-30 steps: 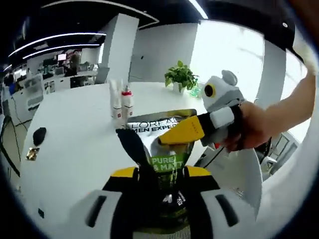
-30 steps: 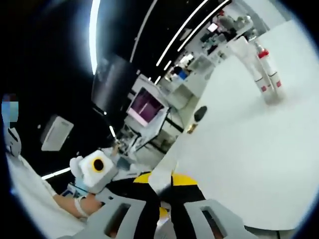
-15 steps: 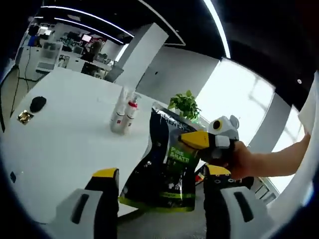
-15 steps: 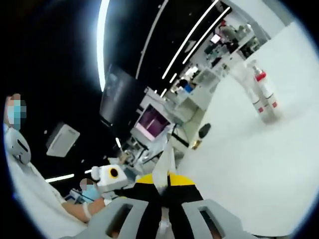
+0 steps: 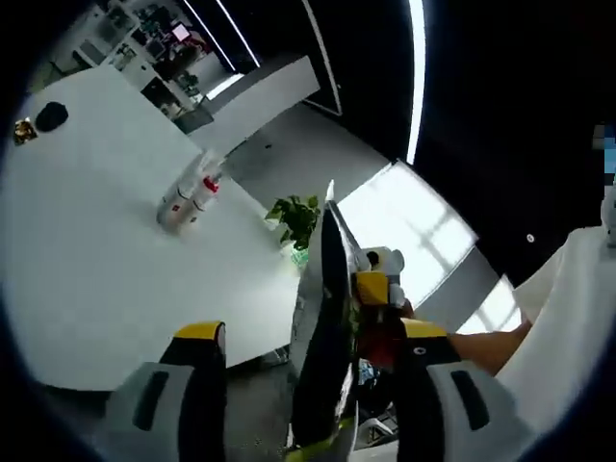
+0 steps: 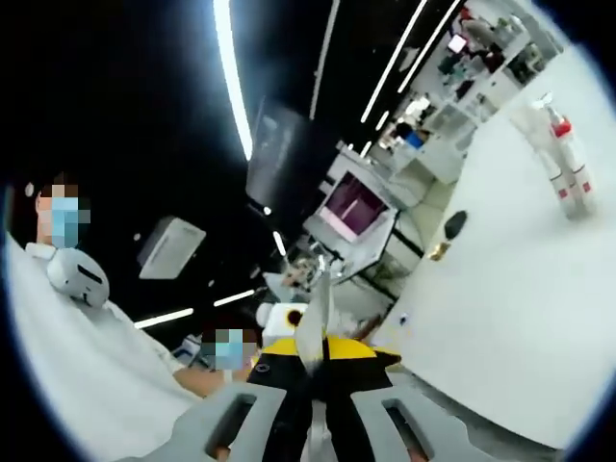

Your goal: Arrange the skincare products in the storage area until every visible bottle or jar stands upright without overlapping.

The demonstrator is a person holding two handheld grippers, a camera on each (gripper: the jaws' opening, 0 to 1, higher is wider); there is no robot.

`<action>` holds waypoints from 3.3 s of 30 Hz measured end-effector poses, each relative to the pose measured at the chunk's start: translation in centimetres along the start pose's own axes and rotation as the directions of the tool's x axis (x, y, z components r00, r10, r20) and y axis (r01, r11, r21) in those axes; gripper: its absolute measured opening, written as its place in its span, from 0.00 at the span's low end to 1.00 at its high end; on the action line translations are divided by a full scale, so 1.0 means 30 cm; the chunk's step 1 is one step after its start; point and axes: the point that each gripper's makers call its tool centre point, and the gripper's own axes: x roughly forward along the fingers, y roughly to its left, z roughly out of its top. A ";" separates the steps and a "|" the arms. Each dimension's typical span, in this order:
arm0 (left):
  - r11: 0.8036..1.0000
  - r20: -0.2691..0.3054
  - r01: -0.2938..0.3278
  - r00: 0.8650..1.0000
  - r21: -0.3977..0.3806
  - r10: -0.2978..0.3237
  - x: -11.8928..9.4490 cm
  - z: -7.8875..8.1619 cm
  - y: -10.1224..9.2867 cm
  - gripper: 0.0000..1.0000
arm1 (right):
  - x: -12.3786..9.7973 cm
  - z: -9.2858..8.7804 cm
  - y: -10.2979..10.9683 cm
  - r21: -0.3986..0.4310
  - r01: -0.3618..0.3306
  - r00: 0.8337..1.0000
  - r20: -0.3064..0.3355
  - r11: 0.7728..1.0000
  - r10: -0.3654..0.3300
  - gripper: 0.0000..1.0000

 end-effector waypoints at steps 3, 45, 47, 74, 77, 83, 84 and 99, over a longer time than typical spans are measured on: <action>0.996 -0.029 0.074 0.997 -0.059 -0.076 -0.016 -0.033 -0.033 0.23 | 0.013 -0.017 0.008 0.014 -0.010 1.000 -0.019 1.000 0.010 0.00; 0.923 0.357 0.212 0.930 -0.321 -0.089 -0.128 0.361 0.095 0.00 | 0.129 0.054 -0.069 0.171 -0.093 0.996 0.022 0.981 0.090 0.00; 0.922 0.381 0.211 0.922 -0.324 -0.077 -0.148 0.391 0.112 0.00 | 0.129 0.060 -0.075 0.180 -0.098 0.995 0.033 0.979 0.093 0.00; 0.901 0.212 0.185 0.971 -0.392 -0.107 -0.083 0.293 0.131 0.00 | 0.181 0.041 -0.123 0.199 -0.086 0.996 -0.010 0.976 0.090 0.00; 0.911 0.189 0.157 0.978 -0.381 -0.089 -0.072 0.293 0.145 0.00 | 0.177 0.037 -0.149 0.163 -0.051 0.999 -0.003 0.985 0.052 0.01; 0.909 0.189 0.118 0.981 -0.400 -0.045 -0.056 0.341 0.205 0.00 | 0.133 0.053 -0.210 0.065 0.063 0.998 0.025 0.996 -0.064 0.17; 0.910 0.192 0.110 0.981 -0.401 -0.034 -0.056 0.349 0.215 0.00 | 0.111 0.064 -0.233 0.036 0.111 0.993 0.040 0.993 -0.113 0.23; 0.909 0.161 0.025 0.986 -0.415 0.047 0.057 0.491 0.414 0.00 | -0.181 -0.069 -0.487 -0.506 0.545 0.733 -0.099 0.669 -0.673 0.52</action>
